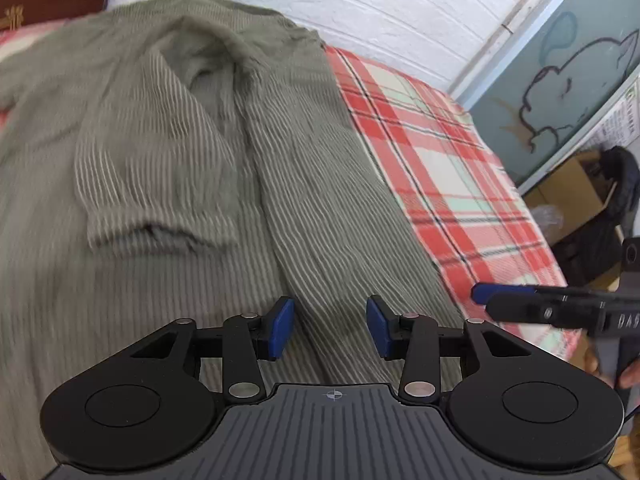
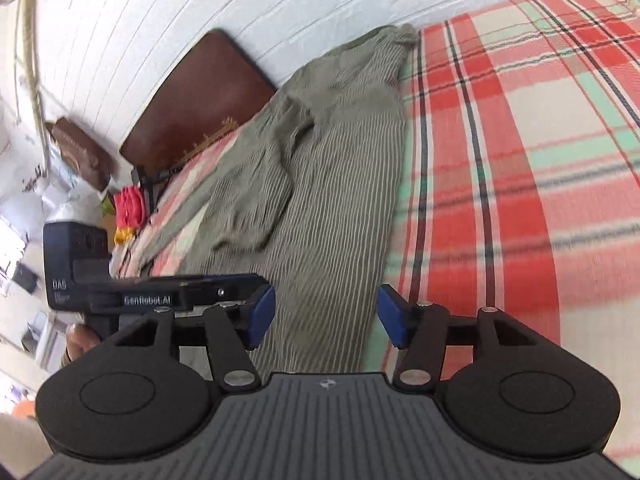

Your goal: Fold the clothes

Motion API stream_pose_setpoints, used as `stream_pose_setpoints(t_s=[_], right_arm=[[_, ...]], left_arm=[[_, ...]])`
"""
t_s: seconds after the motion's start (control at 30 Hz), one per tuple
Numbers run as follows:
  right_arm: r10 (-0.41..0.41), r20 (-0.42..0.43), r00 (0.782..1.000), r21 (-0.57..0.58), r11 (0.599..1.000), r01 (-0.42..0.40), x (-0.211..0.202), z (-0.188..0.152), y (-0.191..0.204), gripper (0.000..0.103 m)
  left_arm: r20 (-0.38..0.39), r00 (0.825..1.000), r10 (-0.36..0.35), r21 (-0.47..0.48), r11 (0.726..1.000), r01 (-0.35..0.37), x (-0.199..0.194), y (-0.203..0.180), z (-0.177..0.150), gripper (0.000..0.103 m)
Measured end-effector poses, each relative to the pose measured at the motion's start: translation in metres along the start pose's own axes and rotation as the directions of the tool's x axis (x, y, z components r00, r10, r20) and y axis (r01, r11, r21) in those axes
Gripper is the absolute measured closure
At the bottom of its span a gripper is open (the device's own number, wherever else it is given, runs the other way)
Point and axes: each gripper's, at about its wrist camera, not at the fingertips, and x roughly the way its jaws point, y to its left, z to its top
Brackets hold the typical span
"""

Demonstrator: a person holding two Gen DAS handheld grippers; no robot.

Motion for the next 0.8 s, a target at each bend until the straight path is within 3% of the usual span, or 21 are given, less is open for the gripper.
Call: stream_pose_setpoints(t_s=[0.17, 0.27, 0.43, 0.53, 0.6, 0.63, 0.67, 0.7, 0.8], right_arm=[[-0.092, -0.022, 0.996, -0.233, 0.969, 0.085, -0.016, -0.028, 0.042, 0.042], [-0.115, -0.058, 0.992, -0.312, 0.946, 0.092, -0.015, -0.041, 0.056, 0.042], [-0.123, -0.081, 0.989, -0.329, 0.940, 0.091, -0.003, -0.048, 0.059, 0.042], [-0.124, -0.074, 0.989, -0.316, 0.944, 0.095, -0.002, -0.051, 0.059, 0.042], [-0.124, -0.069, 0.990, -0.309, 0.946, 0.097, -0.005, -0.054, 0.059, 0.042], [-0.124, -0.068, 0.990, -0.301, 0.949, 0.098, -0.007, -0.054, 0.057, 0.042], [-0.125, -0.067, 0.990, -0.293, 0.951, 0.100, -0.007, -0.055, 0.057, 0.041], [-0.125, -0.067, 0.990, -0.286, 0.953, 0.101, -0.007, -0.056, 0.056, 0.041], [-0.121, -0.068, 0.990, -0.277, 0.956, 0.097, -0.008, -0.057, 0.056, 0.041]], left_arm=[[0.011, 1.000, -0.003, 0.040, 0.999, 0.003, -0.016, -0.018, -0.033, 0.047], [0.024, 0.999, 0.044, 0.197, 0.979, -0.048, -0.030, -0.041, -0.049, 0.047], [0.060, 0.992, 0.111, 0.421, 0.898, -0.126, -0.038, -0.076, -0.071, 0.047], [0.058, 0.985, 0.163, 0.512, 0.842, -0.170, -0.028, -0.089, -0.083, 0.053], [0.060, 0.977, 0.204, 0.560, 0.803, -0.202, -0.022, -0.094, -0.090, 0.072], [0.076, 0.971, 0.229, 0.572, 0.788, -0.230, -0.019, -0.094, -0.092, 0.077], [0.098, 0.964, 0.247, 0.576, 0.776, -0.257, -0.017, -0.095, -0.093, 0.095], [0.120, 0.958, 0.260, 0.576, 0.768, -0.281, -0.015, -0.096, -0.093, 0.103], [0.186, 0.948, 0.257, 0.513, 0.798, -0.316, -0.029, -0.092, -0.091, 0.103]])
